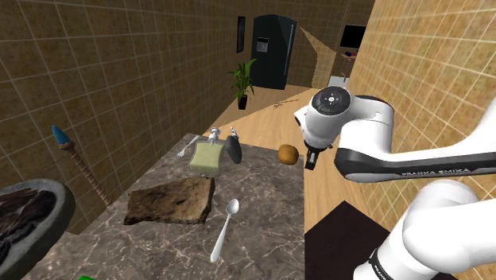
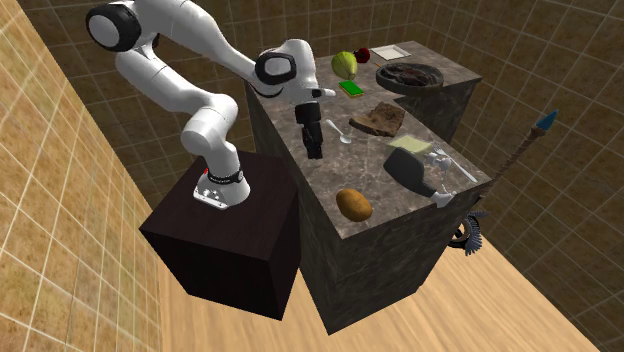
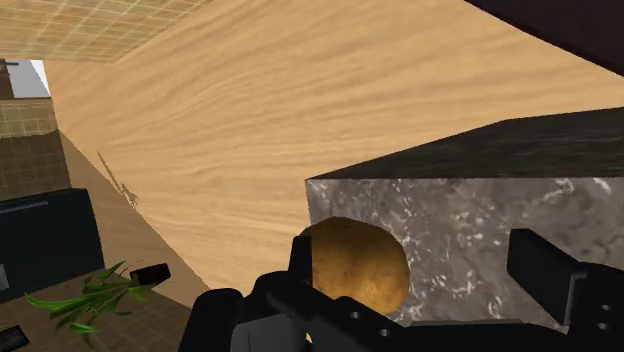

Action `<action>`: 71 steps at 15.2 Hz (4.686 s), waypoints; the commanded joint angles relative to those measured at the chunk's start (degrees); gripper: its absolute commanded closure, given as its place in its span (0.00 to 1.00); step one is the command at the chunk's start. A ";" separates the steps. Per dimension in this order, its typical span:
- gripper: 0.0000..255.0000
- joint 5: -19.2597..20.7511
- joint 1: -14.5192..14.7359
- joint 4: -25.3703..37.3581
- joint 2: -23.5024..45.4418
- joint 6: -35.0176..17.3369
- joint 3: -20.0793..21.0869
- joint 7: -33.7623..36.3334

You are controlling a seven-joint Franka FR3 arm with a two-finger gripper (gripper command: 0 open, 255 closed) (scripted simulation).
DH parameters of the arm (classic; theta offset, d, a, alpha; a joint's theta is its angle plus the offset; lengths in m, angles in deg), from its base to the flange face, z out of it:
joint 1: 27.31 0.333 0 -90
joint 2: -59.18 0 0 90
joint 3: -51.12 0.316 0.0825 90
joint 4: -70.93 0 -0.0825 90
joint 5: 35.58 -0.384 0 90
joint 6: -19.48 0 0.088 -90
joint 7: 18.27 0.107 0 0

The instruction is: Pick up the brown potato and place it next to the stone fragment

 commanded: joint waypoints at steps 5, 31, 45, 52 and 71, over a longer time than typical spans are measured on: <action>0.00 49.11 -21.83 -6.86 9.07 -23.43 20.19 27.94; 1.00 108.32 -49.76 2.23 33.60 -6.65 32.08 58.41; 1.00 94.17 -56.09 2.70 11.81 -25.11 48.66 61.20; 0.00 99.55 -60.99 7.71 16.69 -30.03 47.94 55.01; 1.00 102.44 -79.58 16.36 38.01 -24.00 58.98 37.17</action>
